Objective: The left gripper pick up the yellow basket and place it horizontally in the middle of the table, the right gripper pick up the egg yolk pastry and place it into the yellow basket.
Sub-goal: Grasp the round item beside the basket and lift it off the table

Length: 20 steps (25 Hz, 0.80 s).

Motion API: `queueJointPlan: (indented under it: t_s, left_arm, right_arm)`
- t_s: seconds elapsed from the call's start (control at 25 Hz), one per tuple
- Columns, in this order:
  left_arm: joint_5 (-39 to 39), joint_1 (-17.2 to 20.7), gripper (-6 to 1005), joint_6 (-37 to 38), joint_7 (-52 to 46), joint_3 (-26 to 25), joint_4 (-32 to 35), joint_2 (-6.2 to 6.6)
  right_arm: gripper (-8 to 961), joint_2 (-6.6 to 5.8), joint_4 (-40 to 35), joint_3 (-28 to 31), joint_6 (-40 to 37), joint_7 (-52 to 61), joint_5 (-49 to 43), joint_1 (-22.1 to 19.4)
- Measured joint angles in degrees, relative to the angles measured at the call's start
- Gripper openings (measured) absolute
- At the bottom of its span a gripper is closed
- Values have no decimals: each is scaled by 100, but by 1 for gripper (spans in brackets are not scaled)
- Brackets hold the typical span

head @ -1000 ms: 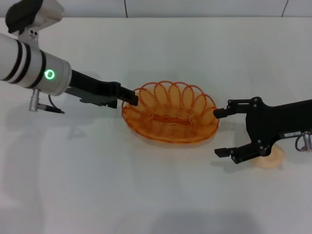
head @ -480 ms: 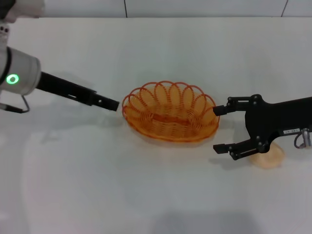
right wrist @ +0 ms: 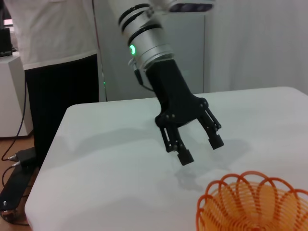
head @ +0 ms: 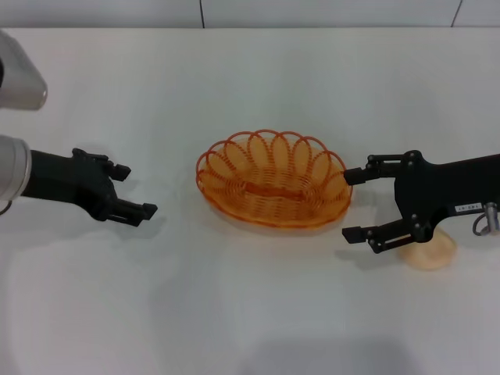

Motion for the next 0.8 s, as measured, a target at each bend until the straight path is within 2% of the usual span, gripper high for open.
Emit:
queueJointPlan:
  t_s: [0.2,0.36,0.6,0.8]
  left_arm:
    - [-822,422,849,-18,1228,-111,0,-16]
    - [-1418,650,849,121,2116,-444,-82,-14]
    - [-1668,636,845,601,2672,-892,-448,72]
    - [-1676,518,845,891,2911,-936,-822,191]
  right_arm:
    - [870,-33,-56,0,-38,312,-51,-10]
    - [867,-37,-540,-60,-60,826,-209,-202]
    - [856,-30,-1318,-228,-167,1856,-762,-335]
    - [848,-20,-1599,-236,-242,2443,-1338,-245]
